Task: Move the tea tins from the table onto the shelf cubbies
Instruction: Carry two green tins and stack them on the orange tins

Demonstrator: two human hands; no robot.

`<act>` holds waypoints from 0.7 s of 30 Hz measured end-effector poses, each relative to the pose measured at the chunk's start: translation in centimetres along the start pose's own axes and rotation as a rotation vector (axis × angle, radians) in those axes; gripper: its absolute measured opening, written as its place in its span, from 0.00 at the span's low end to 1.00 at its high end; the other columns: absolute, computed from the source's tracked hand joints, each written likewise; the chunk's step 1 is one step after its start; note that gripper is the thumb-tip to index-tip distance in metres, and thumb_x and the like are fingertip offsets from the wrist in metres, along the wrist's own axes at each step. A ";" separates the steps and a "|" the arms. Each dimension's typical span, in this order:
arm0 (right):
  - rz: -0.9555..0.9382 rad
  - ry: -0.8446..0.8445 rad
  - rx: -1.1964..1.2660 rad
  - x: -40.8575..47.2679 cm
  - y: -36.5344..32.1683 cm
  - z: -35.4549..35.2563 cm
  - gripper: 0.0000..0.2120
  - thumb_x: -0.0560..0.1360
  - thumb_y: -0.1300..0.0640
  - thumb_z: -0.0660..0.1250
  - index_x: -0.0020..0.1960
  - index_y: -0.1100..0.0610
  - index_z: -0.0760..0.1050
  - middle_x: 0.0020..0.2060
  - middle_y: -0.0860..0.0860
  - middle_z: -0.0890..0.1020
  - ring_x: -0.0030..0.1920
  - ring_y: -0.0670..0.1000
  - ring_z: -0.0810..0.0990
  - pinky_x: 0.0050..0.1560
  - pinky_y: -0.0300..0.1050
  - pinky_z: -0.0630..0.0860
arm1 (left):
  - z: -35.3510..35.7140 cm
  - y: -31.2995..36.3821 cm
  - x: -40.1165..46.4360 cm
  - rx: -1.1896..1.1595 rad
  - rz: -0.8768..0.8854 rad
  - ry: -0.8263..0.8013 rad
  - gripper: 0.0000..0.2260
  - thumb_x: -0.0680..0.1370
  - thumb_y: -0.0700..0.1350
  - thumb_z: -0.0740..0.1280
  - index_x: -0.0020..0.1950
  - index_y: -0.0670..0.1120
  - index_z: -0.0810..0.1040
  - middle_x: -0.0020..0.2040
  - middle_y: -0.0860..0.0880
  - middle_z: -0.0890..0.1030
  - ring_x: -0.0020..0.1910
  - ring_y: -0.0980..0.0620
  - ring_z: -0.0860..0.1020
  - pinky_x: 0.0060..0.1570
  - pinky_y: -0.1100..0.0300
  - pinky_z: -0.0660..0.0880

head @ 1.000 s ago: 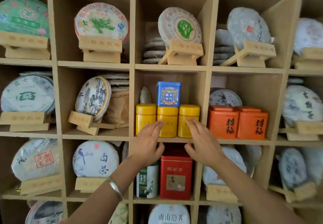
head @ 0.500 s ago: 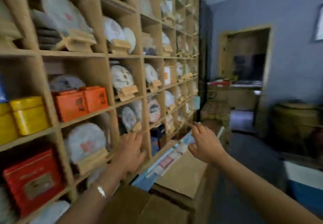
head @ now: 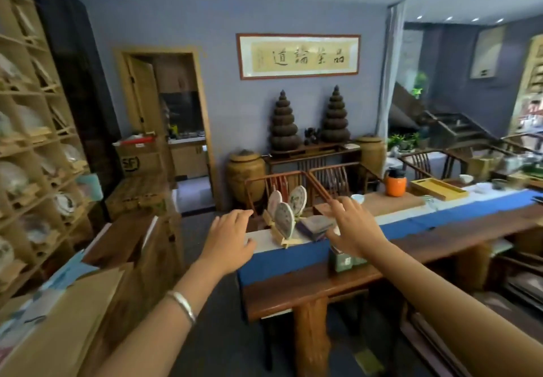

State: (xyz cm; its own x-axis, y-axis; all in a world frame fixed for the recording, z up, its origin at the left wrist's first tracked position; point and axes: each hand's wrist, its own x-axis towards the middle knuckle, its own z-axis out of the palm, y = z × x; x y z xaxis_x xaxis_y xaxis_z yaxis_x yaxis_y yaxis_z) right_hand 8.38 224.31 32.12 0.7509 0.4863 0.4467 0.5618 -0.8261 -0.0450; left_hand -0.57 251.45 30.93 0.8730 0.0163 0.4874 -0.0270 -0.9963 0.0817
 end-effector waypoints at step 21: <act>0.066 -0.304 0.062 12.4 28.8 17.4 0.34 0.72 0.45 0.65 0.74 0.53 0.59 0.68 0.54 0.68 0.65 0.56 0.70 0.63 0.50 0.71 | 29.0 10.5 24.0 -0.294 -0.015 -0.389 0.33 0.76 0.54 0.66 0.76 0.48 0.57 0.74 0.47 0.64 0.71 0.46 0.64 0.67 0.52 0.65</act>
State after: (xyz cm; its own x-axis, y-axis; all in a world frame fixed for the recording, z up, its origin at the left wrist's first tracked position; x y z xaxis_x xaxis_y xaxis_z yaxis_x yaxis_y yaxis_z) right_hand 39.96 211.49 20.81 0.8504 0.5032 0.1540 0.5218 -0.8441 -0.1232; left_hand 34.26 238.96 18.27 0.9901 -0.0579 0.1280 -0.1003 -0.9292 0.3557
